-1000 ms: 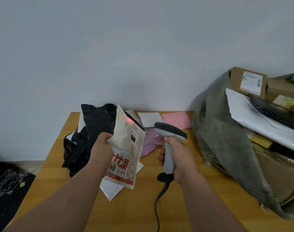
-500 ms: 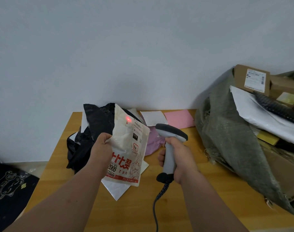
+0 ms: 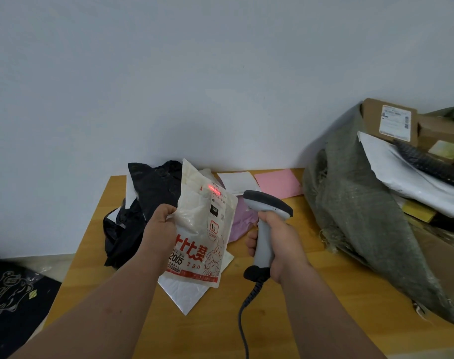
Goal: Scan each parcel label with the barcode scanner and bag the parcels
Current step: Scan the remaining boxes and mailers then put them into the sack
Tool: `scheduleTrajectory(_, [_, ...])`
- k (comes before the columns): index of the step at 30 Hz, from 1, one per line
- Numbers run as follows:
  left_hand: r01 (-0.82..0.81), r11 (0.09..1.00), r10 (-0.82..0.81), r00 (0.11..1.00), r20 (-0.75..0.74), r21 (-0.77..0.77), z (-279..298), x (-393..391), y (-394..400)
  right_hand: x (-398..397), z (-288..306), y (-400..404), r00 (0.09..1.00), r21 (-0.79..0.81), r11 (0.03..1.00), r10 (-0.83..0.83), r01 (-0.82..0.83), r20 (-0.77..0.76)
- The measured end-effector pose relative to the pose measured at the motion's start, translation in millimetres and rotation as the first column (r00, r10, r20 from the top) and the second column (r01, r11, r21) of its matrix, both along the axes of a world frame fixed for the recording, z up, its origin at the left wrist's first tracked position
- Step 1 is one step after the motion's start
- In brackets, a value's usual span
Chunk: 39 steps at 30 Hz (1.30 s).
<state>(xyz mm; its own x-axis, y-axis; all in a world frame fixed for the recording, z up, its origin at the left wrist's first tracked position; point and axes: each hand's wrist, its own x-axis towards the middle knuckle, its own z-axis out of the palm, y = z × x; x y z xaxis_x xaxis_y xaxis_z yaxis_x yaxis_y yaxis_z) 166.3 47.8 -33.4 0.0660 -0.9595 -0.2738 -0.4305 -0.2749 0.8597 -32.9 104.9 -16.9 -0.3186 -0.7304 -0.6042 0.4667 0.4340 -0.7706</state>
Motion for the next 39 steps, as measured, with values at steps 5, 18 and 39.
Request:
scheduleTrajectory(5, [0.005, 1.000, -0.004, 1.000, -0.011, 0.003, -2, 4, -3, 2, 1, 0, 1.000, -0.007, 1.000, -0.017, 0.017, -0.023])
scheduleTrajectory(18, [0.049, 0.991, -0.043, 0.998, 0.046, -0.123, 7, 1, -9, 13, -1, 4, 0.995, -0.057, 0.998, -0.030, 0.025, -0.091])
scheduleTrajectory(39, [0.042, 0.661, 0.120, 0.980, 0.162, -0.749, 105, -130, -14, -85, 80, 30, 0.960, -0.397, 0.895, -0.263, 0.204, -0.098])
